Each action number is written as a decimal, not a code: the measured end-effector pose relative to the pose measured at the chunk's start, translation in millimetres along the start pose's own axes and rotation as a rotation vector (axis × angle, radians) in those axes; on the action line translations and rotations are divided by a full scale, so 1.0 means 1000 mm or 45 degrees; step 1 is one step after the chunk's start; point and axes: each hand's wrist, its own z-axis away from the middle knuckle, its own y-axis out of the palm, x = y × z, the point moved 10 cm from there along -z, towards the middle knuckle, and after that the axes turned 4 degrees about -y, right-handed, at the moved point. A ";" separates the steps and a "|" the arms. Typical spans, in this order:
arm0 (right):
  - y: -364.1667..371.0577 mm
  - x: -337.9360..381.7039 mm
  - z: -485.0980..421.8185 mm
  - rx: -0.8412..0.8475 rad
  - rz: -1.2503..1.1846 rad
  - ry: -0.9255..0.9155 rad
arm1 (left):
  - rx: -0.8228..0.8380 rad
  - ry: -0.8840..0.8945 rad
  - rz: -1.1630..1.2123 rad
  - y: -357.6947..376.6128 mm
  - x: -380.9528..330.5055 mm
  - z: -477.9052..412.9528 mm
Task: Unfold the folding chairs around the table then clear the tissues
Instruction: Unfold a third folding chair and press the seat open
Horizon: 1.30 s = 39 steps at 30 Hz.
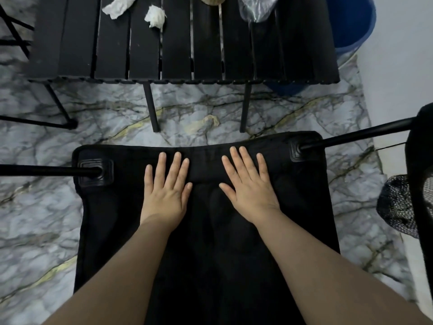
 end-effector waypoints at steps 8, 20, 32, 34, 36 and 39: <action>-0.025 -0.003 0.027 0.311 -0.368 0.015 | 0.167 -0.071 0.321 -0.041 0.013 0.018; -0.184 -0.013 0.150 0.350 -1.037 0.399 | 0.314 -0.173 0.853 -0.207 0.021 0.099; -0.321 -0.029 0.251 0.148 -0.919 0.317 | 0.332 -0.039 0.928 -0.339 0.037 0.196; -0.331 -0.029 0.275 0.120 -0.908 0.293 | 0.307 -0.038 0.929 -0.352 0.040 0.220; -0.336 -0.028 0.300 0.116 -0.882 0.266 | 0.303 -0.053 0.926 -0.360 0.040 0.246; -0.336 -0.025 0.345 0.147 -0.868 0.236 | 0.349 -0.094 1.001 -0.364 0.034 0.288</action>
